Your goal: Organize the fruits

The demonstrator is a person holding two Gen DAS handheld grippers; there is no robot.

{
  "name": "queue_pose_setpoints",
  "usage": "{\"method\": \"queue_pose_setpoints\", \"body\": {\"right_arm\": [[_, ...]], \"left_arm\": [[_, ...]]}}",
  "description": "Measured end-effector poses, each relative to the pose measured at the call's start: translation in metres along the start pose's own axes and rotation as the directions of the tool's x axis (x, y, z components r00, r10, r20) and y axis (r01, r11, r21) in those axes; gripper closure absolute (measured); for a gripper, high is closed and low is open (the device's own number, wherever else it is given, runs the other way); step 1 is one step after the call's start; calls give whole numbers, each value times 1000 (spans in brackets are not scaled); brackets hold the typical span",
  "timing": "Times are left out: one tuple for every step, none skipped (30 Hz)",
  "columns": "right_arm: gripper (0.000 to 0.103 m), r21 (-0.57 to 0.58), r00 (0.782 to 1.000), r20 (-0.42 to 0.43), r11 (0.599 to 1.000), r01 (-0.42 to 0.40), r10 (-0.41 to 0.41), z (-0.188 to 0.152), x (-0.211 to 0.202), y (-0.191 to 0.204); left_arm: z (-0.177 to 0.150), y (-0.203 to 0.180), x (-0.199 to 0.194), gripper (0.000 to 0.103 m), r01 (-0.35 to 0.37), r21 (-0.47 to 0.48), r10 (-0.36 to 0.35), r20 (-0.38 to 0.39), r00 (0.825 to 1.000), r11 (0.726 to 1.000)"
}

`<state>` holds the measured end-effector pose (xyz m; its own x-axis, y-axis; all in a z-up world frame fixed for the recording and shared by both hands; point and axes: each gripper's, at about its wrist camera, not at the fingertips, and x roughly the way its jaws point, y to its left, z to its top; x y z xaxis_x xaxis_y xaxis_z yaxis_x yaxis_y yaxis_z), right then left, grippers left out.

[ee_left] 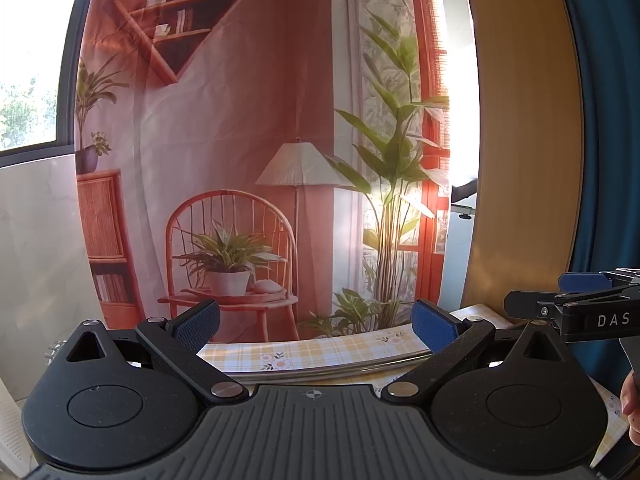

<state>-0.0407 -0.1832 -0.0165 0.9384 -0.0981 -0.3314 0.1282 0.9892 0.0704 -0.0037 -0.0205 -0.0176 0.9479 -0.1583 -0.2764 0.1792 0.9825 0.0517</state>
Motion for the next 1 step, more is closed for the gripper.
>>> {"method": "queue_pose_setpoints", "body": {"right_arm": [[0, 0, 1000, 0, 1000, 0, 0, 0, 0, 0]], "left_arm": [[0, 0, 0, 0, -1, 1, 1, 0, 1000, 1000]]}}
